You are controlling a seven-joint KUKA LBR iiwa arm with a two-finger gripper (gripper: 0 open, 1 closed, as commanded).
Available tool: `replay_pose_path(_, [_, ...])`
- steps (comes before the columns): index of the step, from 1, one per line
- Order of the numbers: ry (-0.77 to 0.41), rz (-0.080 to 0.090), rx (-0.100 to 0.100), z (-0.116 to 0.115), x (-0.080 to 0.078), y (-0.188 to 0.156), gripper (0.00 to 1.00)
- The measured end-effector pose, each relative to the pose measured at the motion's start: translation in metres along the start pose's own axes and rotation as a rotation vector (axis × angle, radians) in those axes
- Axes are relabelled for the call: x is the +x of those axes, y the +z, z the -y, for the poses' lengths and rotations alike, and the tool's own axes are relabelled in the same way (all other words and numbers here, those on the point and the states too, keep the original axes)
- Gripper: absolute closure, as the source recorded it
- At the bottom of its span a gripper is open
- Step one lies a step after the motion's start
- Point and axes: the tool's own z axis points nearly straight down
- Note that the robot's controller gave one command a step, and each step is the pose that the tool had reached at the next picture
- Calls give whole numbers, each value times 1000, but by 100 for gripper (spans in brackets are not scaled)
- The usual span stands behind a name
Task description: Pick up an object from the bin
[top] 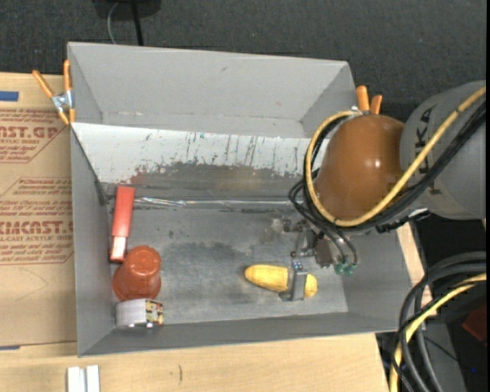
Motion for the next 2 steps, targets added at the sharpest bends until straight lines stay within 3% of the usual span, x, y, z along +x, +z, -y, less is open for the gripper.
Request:
replay_pose_path(1, [15, 1, 1, 6, -10, 53, 0])
replay_pose_path(2, [-27, 0, -1, 33, -11, 91, 100])
